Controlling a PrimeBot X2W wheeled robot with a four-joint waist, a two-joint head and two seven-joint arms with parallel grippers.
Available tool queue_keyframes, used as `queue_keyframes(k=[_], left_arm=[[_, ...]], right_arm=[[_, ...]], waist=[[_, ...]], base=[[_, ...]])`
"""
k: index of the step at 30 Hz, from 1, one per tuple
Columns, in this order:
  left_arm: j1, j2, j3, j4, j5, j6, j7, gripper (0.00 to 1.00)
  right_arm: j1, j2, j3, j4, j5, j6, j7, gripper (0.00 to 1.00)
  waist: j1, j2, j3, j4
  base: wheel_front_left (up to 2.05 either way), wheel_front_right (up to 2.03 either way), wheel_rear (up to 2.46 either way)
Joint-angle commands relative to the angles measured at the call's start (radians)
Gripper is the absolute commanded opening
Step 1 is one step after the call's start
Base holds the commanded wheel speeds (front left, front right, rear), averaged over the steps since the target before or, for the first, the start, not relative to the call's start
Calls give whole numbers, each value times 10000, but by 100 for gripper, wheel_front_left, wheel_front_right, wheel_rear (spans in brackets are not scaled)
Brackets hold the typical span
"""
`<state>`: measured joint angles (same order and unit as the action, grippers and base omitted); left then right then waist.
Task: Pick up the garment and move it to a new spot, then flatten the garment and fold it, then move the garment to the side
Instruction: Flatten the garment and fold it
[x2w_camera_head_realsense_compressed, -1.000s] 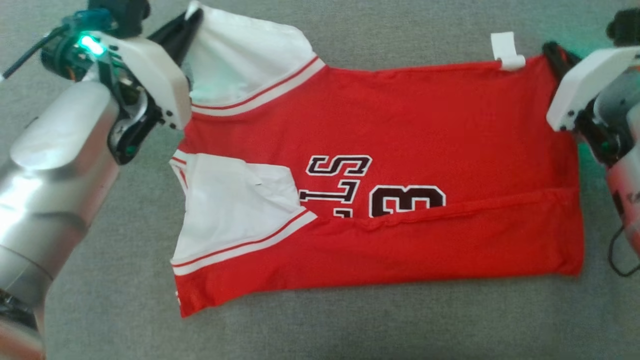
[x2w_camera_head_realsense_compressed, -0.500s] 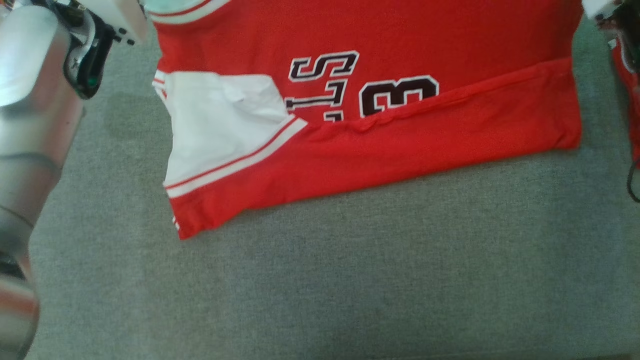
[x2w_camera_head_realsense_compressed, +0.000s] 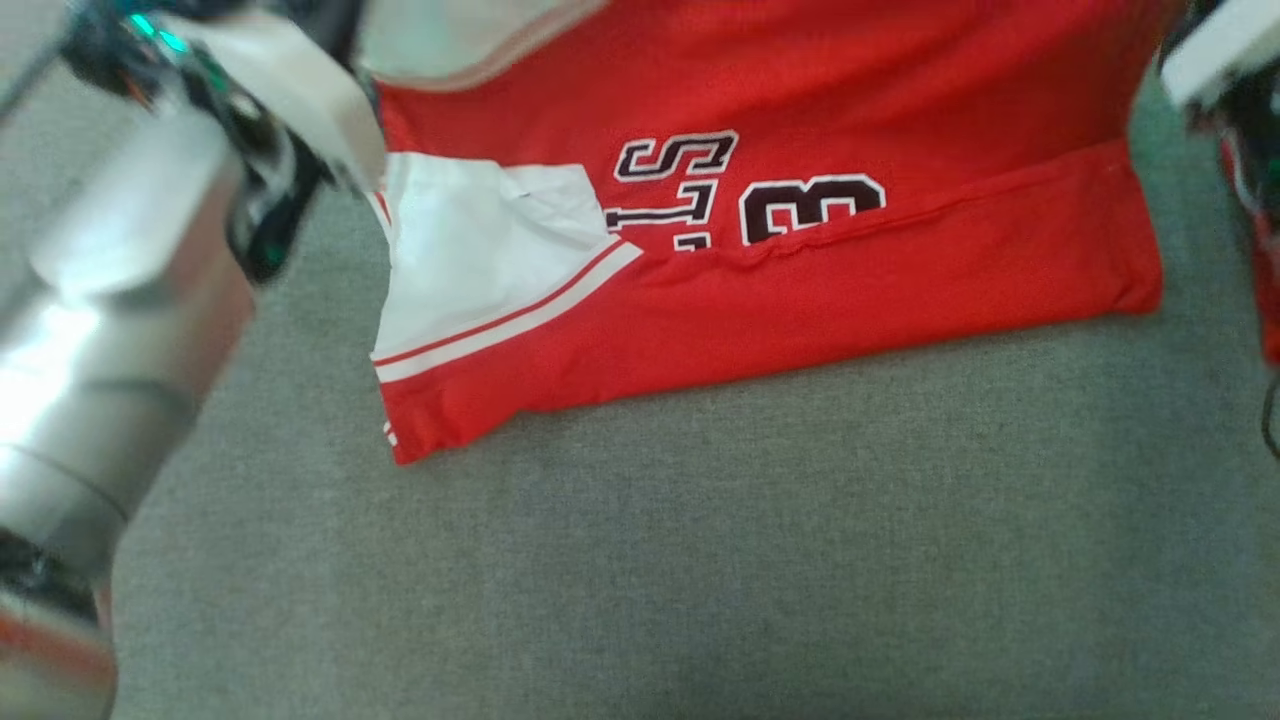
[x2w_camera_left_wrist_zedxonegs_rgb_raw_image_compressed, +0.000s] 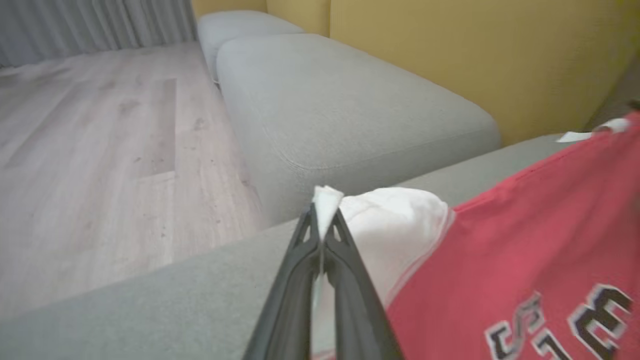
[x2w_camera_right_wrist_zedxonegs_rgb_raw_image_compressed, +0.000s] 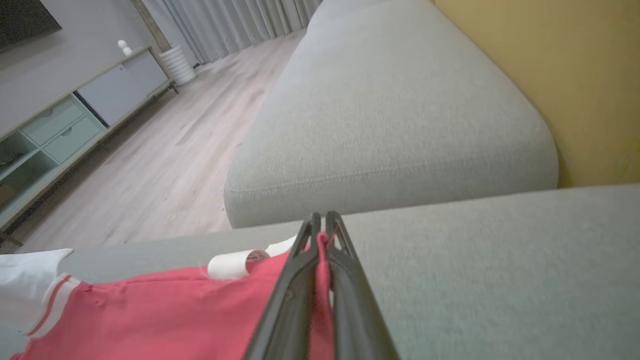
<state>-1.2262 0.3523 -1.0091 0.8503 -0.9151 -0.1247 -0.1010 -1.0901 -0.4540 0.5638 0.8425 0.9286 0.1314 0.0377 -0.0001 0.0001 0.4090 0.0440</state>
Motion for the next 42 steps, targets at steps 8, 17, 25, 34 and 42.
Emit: queue_keyframes(k=[8, 17, 25, 34, 42], left_arm=[[918, 1996, -1006, -3084, -1528, -57, 1368, 0], [1559, 3157, -1783, -4753, -2527, -58, 2522, 0], [2045, 4006, -2281, -6032, -3409, -59, 3662, 0], [2517, 4330, -2525, -6762, -3771, -59, 4647, 0], [2630, 4121, -2217, -6437, -3253, 38, 3565, 100]], right_arm=[[1242, -1048, 909, -718, 1225, -7, 1012, 0], [1861, -1713, 1817, -921, 1767, -7, 2121, 0], [2340, -2056, 2763, -1330, 2451, -7, 3491, 0], [2515, -2345, 3459, -1603, 2572, -7, 3890, 0], [2242, -2230, 3543, -1138, 2494, -7, 3430, 100]], waist=[[1, -1, -719, 229], [1, -1, -1084, 269], [1, -1, -1706, 87], [1, -1, -1802, -72], [1, -1, -2065, -237]], base=[[0, 0, 0], [0, 0, 0], [0, 0, 0], [0, 0, 0], [0, 0, 0]])
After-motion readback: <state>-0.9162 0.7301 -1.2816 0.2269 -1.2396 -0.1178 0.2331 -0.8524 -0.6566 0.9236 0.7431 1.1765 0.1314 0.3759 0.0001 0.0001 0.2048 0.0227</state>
